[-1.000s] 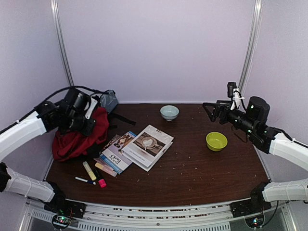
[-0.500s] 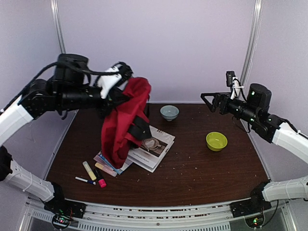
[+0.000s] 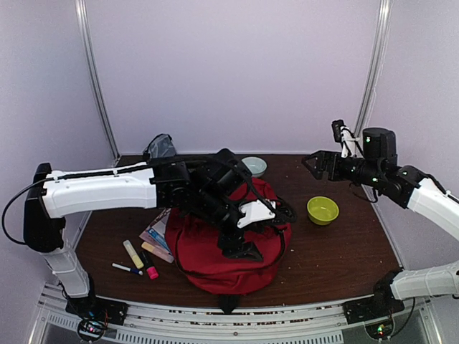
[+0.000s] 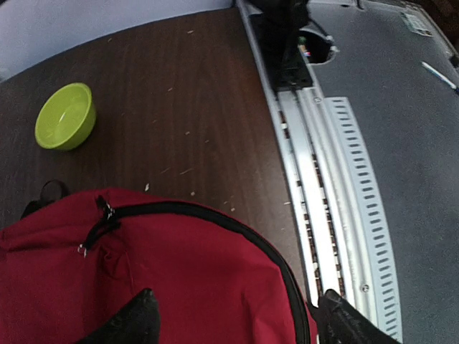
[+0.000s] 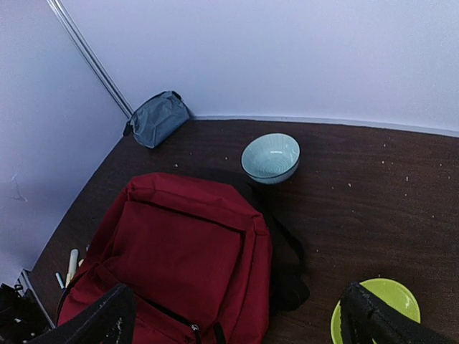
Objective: Pack the student bag
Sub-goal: Place the student bag on the book, then pick up the book from the student bag.
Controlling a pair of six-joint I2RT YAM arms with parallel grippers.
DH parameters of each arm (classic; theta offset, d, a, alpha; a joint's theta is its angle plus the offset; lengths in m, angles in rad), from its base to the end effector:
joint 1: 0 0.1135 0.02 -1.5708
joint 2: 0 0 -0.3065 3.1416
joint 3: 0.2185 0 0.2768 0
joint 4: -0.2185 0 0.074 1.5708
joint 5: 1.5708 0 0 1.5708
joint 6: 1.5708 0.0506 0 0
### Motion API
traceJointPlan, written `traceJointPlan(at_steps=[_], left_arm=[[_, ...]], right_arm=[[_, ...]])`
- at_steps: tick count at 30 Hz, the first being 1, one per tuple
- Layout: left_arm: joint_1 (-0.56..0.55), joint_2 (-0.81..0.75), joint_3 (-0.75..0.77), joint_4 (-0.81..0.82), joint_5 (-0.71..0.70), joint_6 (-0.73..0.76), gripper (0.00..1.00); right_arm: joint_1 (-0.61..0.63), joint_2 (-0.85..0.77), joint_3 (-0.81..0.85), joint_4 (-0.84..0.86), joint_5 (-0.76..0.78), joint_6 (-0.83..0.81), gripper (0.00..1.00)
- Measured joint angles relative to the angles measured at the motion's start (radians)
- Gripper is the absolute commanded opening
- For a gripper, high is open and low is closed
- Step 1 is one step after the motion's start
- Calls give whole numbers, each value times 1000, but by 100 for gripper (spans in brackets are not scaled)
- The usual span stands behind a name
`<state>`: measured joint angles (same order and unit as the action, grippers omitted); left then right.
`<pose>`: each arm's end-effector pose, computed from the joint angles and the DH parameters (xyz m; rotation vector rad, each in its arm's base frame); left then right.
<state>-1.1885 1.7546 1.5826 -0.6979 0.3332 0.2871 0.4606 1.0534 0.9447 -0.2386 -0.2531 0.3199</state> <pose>0.1455 -0.4061 0.3346 1.8234 1.7737 -0.7886 0.2265 0.1265 0.3684 -0.3146 1.9574 0.7593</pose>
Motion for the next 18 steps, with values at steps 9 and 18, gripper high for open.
traceJointPlan(at_steps=[9, 18], left_arm=[[116, -92, 19, 55, 15, -180, 89], [408, -114, -157, 111, -254, -445, 91]], right_arm=[[72, 155, -90, -74, -5, 32, 86], [219, 381, -127, -40, -43, 75, 99]])
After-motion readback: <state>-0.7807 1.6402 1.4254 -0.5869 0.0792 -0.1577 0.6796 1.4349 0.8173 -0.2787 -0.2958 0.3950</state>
